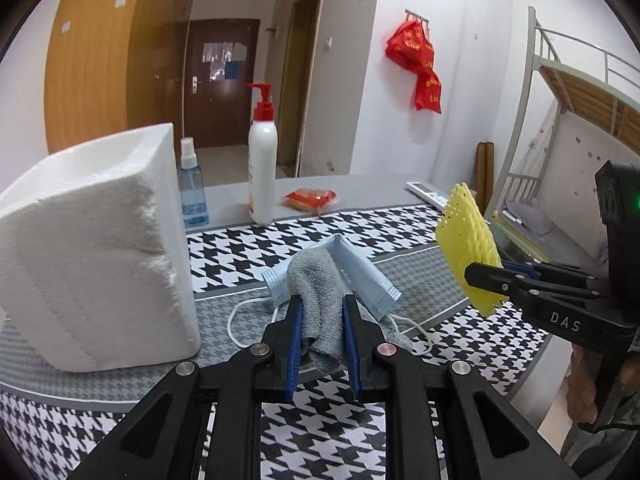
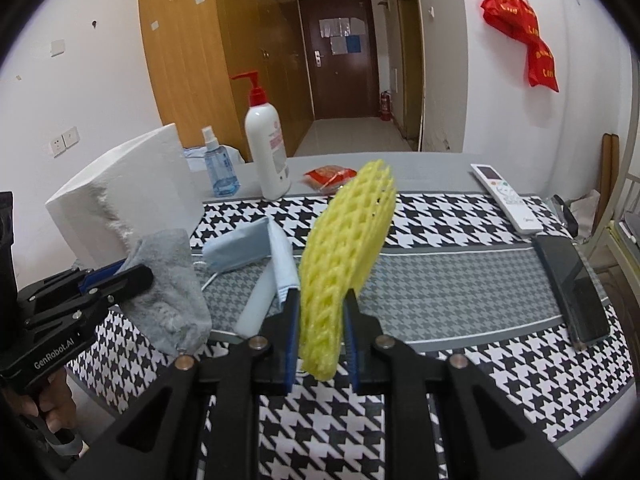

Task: Organize soft objects
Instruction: 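Lift the grey cloth and yellow sleeve and carry both toward the foam box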

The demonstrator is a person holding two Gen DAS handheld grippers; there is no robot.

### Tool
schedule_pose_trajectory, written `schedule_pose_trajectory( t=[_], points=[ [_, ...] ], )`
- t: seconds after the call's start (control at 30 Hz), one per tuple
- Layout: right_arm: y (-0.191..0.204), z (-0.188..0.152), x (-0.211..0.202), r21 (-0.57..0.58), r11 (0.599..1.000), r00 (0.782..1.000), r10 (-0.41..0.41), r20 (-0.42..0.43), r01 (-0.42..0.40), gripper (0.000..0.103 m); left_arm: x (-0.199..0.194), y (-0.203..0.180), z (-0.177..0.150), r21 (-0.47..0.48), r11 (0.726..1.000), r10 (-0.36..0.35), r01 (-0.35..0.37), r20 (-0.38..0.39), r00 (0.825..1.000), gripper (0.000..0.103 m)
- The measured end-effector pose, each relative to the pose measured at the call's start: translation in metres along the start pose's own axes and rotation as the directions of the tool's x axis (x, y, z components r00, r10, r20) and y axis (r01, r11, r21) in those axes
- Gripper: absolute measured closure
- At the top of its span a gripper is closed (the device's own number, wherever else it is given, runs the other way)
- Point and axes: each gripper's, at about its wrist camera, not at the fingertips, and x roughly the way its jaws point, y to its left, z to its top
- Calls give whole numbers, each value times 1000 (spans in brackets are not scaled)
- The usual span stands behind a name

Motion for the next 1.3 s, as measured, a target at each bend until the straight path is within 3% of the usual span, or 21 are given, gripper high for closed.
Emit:
schedule_pose_trajectory(
  t=[0.57,1.3],
  points=[
    [22,1,-47,-47,999,995,29,96,-24,80,-54,-3,-3,0,998,64,-64,94,994,83],
    [36,7,-79,-97,993,977,83,197,-65,80,-99,-9,7,14,989,142,-149,216,966,83]
  ],
)
